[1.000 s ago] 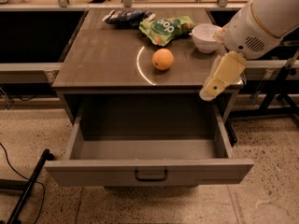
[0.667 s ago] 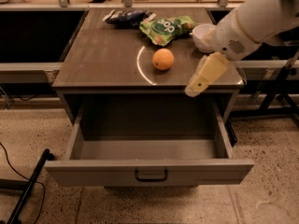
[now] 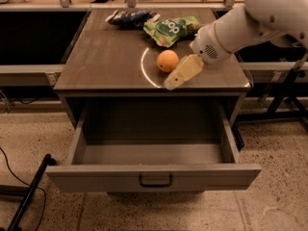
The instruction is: Place orange into top drawer
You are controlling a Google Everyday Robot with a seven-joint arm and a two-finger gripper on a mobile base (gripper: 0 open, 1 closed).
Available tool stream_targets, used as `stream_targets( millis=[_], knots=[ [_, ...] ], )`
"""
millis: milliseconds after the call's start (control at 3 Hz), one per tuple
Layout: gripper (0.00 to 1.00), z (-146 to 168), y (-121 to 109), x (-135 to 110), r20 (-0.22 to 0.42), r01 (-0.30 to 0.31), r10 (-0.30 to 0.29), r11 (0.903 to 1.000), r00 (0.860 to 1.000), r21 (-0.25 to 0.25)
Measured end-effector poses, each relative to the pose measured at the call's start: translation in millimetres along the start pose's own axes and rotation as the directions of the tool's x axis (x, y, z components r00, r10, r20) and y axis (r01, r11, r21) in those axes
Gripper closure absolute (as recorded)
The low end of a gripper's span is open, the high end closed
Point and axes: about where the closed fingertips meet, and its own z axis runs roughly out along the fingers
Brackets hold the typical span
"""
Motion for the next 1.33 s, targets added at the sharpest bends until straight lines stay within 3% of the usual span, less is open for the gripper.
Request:
stream_targets(
  millis=[667,1333],
  knots=[
    [0.0,48,-29,-15,0.039,-0.104,0.101,0.9925,0.994,0.065],
    [0.0,80,-46,-26,0.055,-0.151,0.145,0.9828,0.988,0.107]
  ],
)
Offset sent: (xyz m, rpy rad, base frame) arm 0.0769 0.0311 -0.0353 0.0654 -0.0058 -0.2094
